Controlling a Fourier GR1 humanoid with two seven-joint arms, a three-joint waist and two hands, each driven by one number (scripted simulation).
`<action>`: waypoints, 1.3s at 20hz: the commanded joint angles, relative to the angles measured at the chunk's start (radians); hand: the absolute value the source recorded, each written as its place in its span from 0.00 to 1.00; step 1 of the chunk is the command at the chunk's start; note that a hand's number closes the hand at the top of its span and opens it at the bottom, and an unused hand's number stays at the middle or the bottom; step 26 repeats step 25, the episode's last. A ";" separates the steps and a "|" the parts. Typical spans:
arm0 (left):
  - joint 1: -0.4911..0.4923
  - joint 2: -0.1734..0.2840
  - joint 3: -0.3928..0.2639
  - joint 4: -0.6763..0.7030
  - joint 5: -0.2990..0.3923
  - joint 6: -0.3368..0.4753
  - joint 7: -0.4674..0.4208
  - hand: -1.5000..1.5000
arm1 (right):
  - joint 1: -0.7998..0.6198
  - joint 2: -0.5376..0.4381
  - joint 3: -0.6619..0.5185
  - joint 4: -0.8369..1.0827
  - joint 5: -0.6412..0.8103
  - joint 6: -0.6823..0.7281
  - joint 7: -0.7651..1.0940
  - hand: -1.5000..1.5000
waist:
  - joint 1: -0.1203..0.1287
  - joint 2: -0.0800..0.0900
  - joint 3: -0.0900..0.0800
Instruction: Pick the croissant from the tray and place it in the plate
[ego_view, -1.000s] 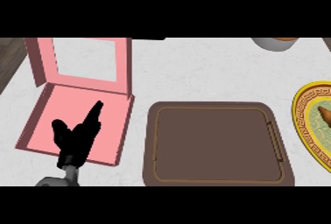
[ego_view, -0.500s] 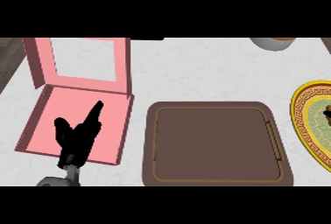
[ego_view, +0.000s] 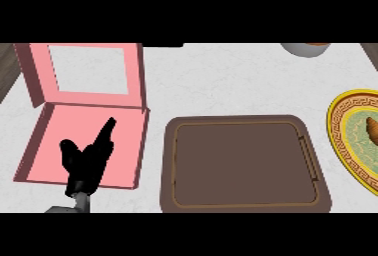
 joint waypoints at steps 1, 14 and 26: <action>0.015 -0.004 -0.018 -0.009 0.003 -0.012 0.053 0.50 | 0.054 -0.057 -0.045 0.070 -0.050 0.209 -0.047 0.00 | -0.011 0.003 -0.005; 0.025 -0.021 0.003 0.032 -0.012 -0.025 0.018 0.50 | 0.330 -0.111 0.018 0.091 0.039 0.444 -0.332 0.00 | -0.021 0.000 -0.006; 0.043 -0.049 0.004 0.021 -0.036 -0.013 0.009 0.50 | 0.411 -0.087 0.028 0.070 0.055 0.398 -0.397 0.00 | -0.016 -0.001 -0.006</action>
